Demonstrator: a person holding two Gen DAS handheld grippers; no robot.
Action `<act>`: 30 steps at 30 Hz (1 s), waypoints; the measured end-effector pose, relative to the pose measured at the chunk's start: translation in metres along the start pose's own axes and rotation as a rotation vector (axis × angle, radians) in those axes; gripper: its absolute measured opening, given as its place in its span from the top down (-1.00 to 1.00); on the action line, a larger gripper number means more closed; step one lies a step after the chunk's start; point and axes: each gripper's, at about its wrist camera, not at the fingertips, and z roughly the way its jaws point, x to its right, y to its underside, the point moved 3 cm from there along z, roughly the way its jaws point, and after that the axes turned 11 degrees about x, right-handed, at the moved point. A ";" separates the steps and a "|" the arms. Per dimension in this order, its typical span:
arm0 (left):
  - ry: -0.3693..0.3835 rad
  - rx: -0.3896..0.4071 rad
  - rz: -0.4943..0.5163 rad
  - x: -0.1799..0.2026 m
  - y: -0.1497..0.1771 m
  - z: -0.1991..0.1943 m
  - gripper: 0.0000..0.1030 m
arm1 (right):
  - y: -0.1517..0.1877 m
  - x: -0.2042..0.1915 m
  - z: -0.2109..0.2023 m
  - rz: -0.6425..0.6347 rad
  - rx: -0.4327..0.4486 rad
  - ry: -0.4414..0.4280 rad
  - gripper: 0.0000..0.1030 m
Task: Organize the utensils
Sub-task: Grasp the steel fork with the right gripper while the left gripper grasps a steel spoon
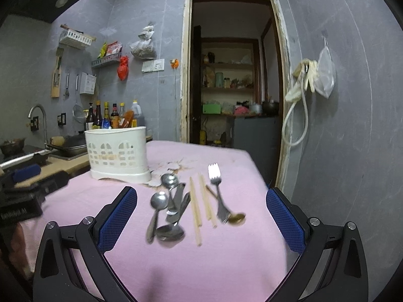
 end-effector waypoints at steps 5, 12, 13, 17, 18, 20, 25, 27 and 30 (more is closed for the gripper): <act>0.013 0.031 -0.030 -0.002 -0.017 0.013 -0.90 | -0.010 0.004 0.015 -0.027 0.035 0.005 -1.00; 0.089 -0.070 -0.038 0.009 -0.024 0.048 -0.90 | -0.036 0.026 0.051 -0.022 0.042 -0.074 -1.00; 0.099 -0.094 -0.047 0.010 -0.023 0.055 -0.90 | -0.039 0.028 0.060 -0.031 0.025 -0.086 -1.00; 0.170 -0.222 -0.083 0.016 -0.016 0.084 -0.89 | -0.039 0.034 0.096 -0.058 -0.078 -0.093 -1.00; 0.187 -0.249 -0.086 0.019 -0.014 0.092 -0.88 | -0.036 0.037 0.107 -0.056 -0.117 -0.098 -1.00; 0.213 -0.288 -0.074 0.024 -0.009 0.102 -0.88 | -0.030 0.041 0.126 -0.047 -0.177 -0.121 -1.00; 0.289 -0.402 -0.044 0.038 0.001 0.129 -0.61 | -0.012 0.046 0.174 -0.015 -0.345 -0.146 -0.98; 0.327 -0.458 -0.039 0.041 0.005 0.142 -0.35 | -0.003 0.048 0.192 0.004 -0.419 -0.158 -0.86; 0.362 -0.543 -0.040 0.043 0.012 0.160 -0.04 | 0.009 0.050 0.211 0.014 -0.498 -0.170 -0.50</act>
